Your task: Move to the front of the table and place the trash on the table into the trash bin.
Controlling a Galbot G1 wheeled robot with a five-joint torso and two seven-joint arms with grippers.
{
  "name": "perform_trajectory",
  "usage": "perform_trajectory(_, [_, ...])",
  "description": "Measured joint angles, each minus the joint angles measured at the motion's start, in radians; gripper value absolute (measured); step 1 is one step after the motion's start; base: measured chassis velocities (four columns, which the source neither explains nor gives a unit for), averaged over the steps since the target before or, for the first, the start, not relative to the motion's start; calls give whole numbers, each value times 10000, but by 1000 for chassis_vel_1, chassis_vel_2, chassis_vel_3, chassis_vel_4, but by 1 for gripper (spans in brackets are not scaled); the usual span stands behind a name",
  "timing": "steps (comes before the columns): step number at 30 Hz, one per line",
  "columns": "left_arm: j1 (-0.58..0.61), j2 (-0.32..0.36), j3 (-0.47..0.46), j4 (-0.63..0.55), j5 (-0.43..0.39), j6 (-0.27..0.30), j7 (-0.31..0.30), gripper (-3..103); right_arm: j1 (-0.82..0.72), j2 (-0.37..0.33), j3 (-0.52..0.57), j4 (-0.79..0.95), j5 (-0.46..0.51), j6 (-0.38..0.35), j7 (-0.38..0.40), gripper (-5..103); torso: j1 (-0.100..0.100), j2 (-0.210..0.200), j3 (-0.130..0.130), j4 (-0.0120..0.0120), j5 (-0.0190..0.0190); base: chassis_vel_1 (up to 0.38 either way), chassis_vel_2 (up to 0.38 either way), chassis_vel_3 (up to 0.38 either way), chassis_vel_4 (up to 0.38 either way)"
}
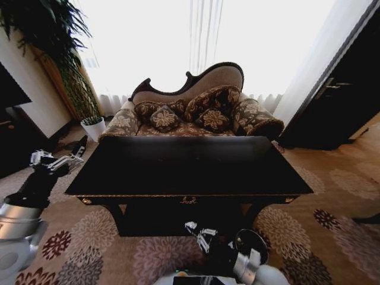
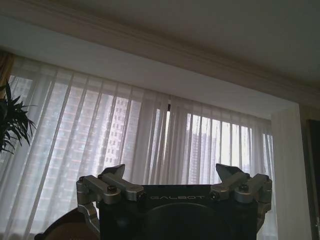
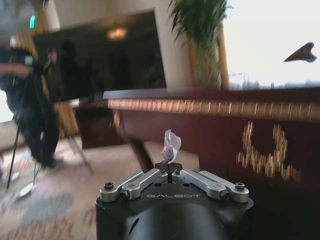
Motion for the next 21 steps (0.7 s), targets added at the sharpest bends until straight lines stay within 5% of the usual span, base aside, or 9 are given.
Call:
perform_trajectory(9, [-111, 185, 40, 308, 12, -1, 3, 100, 1530, 252, -427, -3340, -922, 390, -125, 0, 0, -1, 1, 1, 2, 0, 0, 0, 0])
perform_trajectory(15, [-171, 263, 130, 565, 192, -1, 2, 100, 2648, 539, -577, -5727, -1522, 343, 580, 0, 1, -1, 1, 1, 2, 0, 0, 0, 0])
perform_trajectory(21, [-185, 306, -31, 592, 172, -2, -4, 100, 3367, 682, -610, -7015, -1549, -482, 2025, 0, 1, -1, 2, 0, 0, 0, 0, 0, 0])
